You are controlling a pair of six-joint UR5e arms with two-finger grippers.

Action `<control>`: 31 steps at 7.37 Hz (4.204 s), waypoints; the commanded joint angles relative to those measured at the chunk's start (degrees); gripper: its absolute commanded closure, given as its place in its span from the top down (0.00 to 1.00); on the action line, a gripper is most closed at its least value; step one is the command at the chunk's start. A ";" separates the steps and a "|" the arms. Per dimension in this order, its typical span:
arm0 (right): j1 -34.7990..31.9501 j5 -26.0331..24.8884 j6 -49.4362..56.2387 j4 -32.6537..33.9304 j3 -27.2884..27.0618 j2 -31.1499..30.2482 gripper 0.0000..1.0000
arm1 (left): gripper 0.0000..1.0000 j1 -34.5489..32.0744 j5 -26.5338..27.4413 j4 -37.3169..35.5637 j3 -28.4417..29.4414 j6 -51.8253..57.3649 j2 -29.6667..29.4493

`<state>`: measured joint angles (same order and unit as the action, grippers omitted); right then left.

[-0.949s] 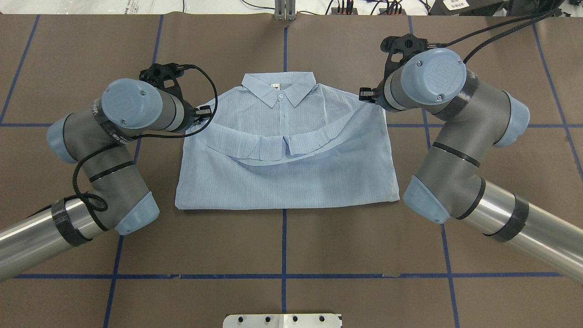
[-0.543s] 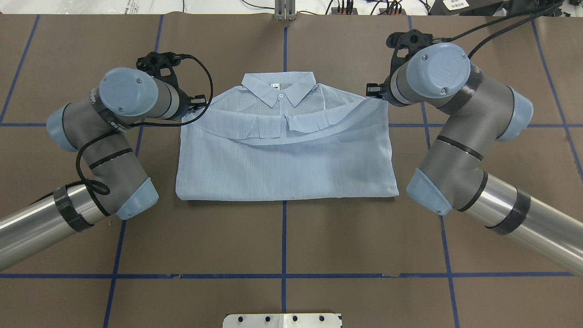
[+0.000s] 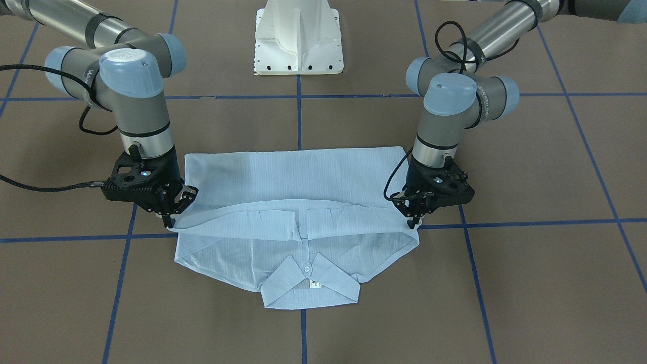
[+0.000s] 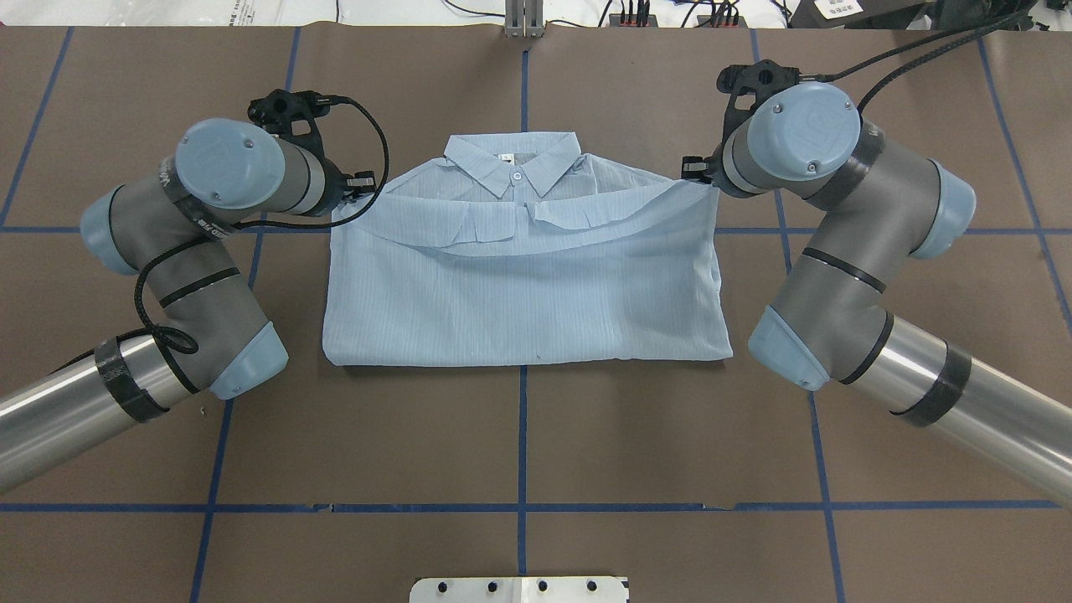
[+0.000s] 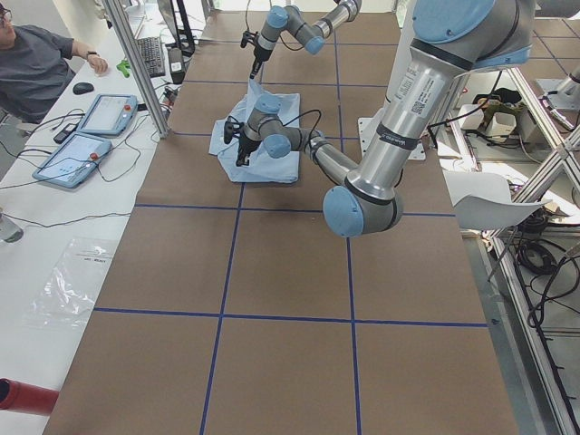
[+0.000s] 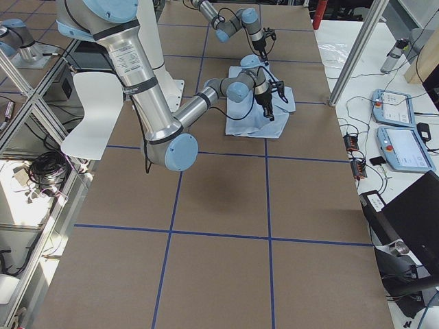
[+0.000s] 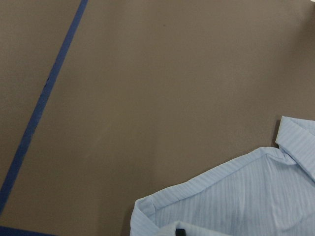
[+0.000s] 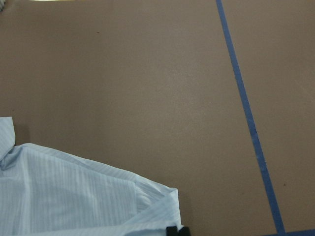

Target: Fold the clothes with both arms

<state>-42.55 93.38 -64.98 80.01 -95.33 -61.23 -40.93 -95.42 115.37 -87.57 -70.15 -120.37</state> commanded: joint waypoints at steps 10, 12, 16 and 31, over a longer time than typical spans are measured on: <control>-0.61 5.76 0.47 -0.12 -1.34 -0.12 1.00 | 0.99 9.28 -14.35 2.67 -12.80 1.78 12.96; -0.61 5.76 0.47 -0.12 -1.35 -0.20 1.00 | 0.80 10.87 -14.00 2.58 -12.19 0.45 13.05; -0.61 5.76 0.12 -0.12 -1.52 -0.20 1.00 | 0.80 10.78 -14.00 2.23 -12.36 0.54 14.88; 1.76 5.76 -1.82 -0.03 -4.77 0.06 1.00 | 0.00 -13.55 -8.63 8.18 32.64 24.88 -12.98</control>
<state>-41.32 99.14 -66.50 79.94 -99.12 -61.11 -51.58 -103.47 120.61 -66.78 -47.04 -124.92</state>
